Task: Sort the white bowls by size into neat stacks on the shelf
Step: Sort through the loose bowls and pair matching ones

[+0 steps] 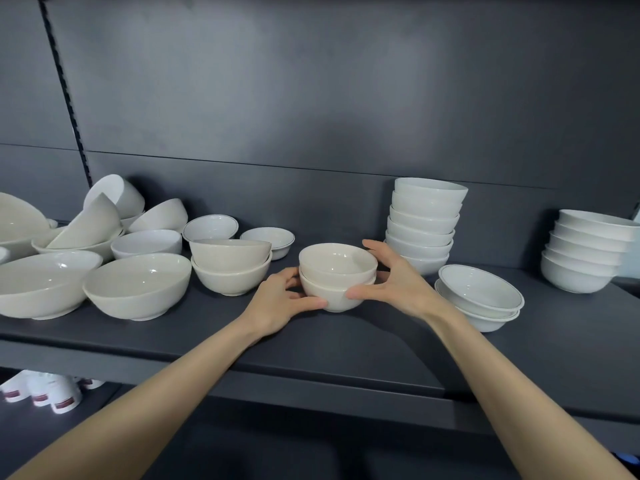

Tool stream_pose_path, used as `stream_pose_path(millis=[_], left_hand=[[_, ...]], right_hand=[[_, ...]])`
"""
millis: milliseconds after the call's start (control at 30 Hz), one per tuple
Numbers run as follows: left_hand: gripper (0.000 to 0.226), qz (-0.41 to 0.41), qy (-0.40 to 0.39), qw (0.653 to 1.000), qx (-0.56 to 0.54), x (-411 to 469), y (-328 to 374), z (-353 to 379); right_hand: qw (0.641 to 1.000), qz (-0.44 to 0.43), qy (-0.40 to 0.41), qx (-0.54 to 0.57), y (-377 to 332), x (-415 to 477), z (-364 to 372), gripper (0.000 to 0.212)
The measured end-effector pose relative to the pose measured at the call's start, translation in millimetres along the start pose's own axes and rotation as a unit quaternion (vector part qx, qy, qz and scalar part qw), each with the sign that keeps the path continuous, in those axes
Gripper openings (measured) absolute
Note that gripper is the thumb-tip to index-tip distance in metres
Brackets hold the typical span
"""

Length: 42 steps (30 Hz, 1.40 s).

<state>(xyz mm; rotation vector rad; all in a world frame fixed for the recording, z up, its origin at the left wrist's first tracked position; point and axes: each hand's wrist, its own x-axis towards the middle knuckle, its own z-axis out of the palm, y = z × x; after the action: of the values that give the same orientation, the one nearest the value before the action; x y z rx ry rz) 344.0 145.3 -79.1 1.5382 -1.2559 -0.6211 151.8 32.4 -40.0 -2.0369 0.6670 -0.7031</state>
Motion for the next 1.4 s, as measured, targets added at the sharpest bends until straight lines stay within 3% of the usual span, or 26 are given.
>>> stream_pose_path(millis=[267, 333, 467, 667, 767, 933, 1133, 1400], left_hand=[[0.082, 0.006, 0.020, 0.998, 0.060, -3, 3, -2], [0.072, 0.007, 0.024, 0.997, 0.079, -6, 7, -3], [0.030, 0.002, 0.040, 0.995, 0.088, -15, 19, -8], [0.020, 0.034, 0.102, 0.982, 0.156, -38, 41, -31], [0.008, 0.065, 0.150, 0.968, 0.190, -54, 52, -50], [0.009, 0.081, 0.214, 0.944, 0.237, -74, 60, -95], [0.027, 0.044, 0.181, 0.940, 0.286, -61, 52, -141], [0.037, -0.021, -0.002, 0.964, 0.264, -20, 36, -185]], right_hand=[[0.999, 0.021, -0.020, -0.029, 0, 1, -4, 0.093], [0.998, 0.014, -0.023, -0.055, -2, 2, -5, 0.087], [0.994, 0.009, 0.002, -0.112, -8, 1, -7, 0.072], [0.984, -0.081, 0.045, -0.152, -43, 3, -6, 0.036], [0.978, -0.115, 0.055, -0.164, -63, 8, 4, 0.030], [0.979, -0.130, 0.036, -0.151, -87, 16, 31, 0.025], [0.989, -0.098, 0.018, -0.108, -100, 24, 72, 0.039], [0.994, -0.001, 0.007, -0.106, -87, 27, 129, 0.085]])
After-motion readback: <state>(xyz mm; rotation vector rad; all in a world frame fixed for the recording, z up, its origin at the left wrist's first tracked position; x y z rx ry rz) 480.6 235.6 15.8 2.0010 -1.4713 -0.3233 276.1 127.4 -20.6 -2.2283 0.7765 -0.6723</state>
